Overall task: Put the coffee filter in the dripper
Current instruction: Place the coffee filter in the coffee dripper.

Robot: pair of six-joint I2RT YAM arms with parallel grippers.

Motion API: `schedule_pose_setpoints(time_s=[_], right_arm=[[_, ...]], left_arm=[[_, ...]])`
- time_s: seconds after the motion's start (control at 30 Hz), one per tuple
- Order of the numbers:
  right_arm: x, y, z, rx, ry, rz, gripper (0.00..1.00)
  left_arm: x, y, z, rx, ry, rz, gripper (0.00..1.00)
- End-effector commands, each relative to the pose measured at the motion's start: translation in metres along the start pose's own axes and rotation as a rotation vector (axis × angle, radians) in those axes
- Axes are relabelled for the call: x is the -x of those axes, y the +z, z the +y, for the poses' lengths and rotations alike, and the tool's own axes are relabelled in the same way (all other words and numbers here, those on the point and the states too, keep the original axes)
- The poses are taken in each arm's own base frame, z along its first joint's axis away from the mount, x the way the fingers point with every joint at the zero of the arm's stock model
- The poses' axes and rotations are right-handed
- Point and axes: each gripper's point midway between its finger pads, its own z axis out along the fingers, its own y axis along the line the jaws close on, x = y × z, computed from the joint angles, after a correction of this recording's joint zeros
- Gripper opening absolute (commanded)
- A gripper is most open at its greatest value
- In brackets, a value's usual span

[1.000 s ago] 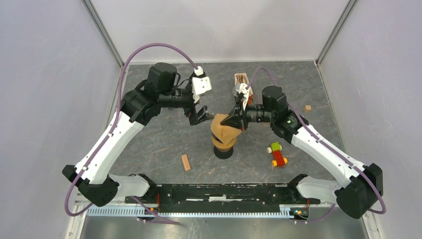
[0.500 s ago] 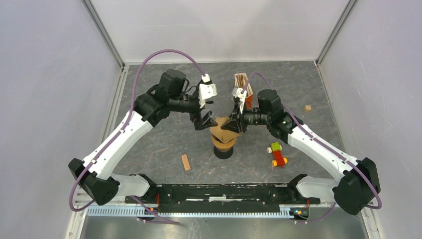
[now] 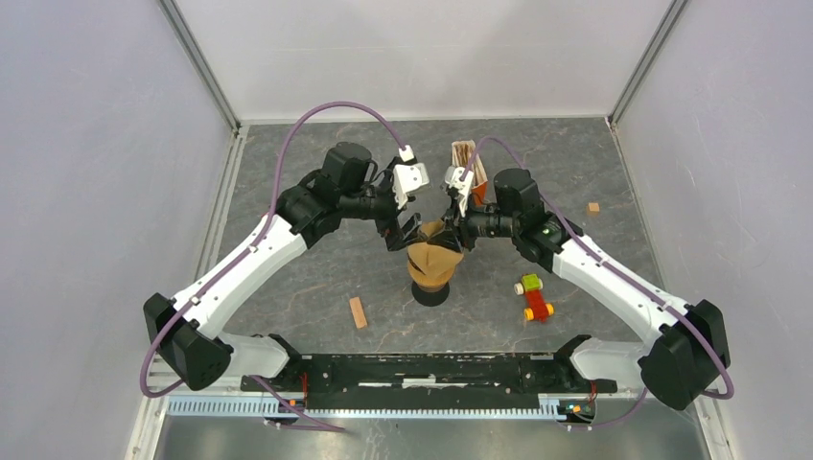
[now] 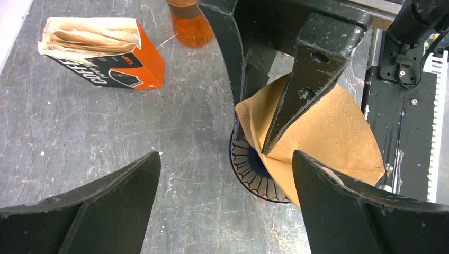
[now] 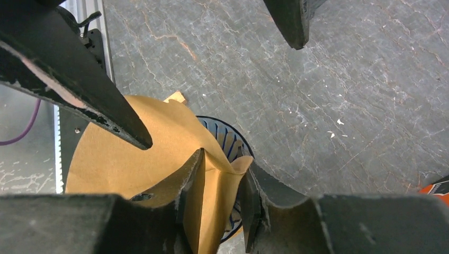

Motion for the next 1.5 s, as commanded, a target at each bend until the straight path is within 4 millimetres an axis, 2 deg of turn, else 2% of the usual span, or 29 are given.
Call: schedule_pose_setpoints(time_s=[0.0, 0.17, 0.33, 0.43, 0.87, 1.2, 1.47], right_arm=[[0.006, 0.003, -0.004, -0.010, -0.042, 0.000, 0.36], [0.006, 0.003, -0.005, -0.020, -0.059, 0.011, 0.38], [0.007, 0.001, -0.006, -0.027, -0.089, 0.028, 0.56], [0.009, 0.001, -0.005, -0.025, -0.100, 0.026, 0.60], [0.042, -0.016, -0.004, -0.057, -0.197, 0.002, 0.71], [0.024, -0.024, -0.013, -0.123, -0.230, 0.049, 0.72], [0.003, -0.018, -0.015, -0.116, -0.218, 0.082, 0.72]], left_arm=[[-0.001, 0.003, -0.001, 0.012, -0.005, -0.014, 1.00], [-0.006, 0.005, -0.003, 0.008, 0.001, -0.002, 1.00], [-0.017, 0.011, -0.006, 0.007, 0.017, 0.024, 1.00], [-0.020, 0.013, -0.006, 0.012, 0.018, 0.029, 1.00], [-0.010, 0.007, -0.002, 0.040, 0.041, 0.016, 1.00], [-0.009, 0.006, 0.003, 0.066, 0.045, 0.012, 1.00], [-0.023, 0.015, 0.005, 0.069, 0.038, 0.025, 1.00]])
